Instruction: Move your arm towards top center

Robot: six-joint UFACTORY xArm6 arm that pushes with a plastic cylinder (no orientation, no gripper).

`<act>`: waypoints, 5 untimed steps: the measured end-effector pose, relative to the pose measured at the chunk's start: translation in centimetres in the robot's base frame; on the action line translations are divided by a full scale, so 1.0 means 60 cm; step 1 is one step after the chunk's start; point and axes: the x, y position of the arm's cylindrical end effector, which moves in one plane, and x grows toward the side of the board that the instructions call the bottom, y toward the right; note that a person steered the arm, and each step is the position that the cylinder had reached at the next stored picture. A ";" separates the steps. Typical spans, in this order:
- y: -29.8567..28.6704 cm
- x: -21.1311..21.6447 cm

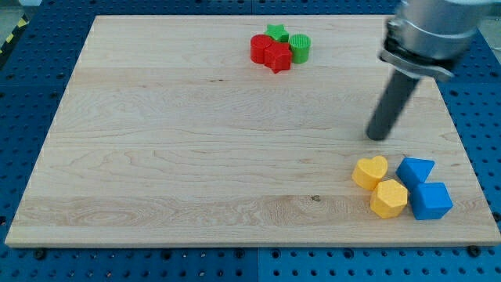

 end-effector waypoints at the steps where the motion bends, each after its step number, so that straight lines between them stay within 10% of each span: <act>1: -0.120 -0.055; 3: -0.379 -0.177; 5: -0.330 -0.333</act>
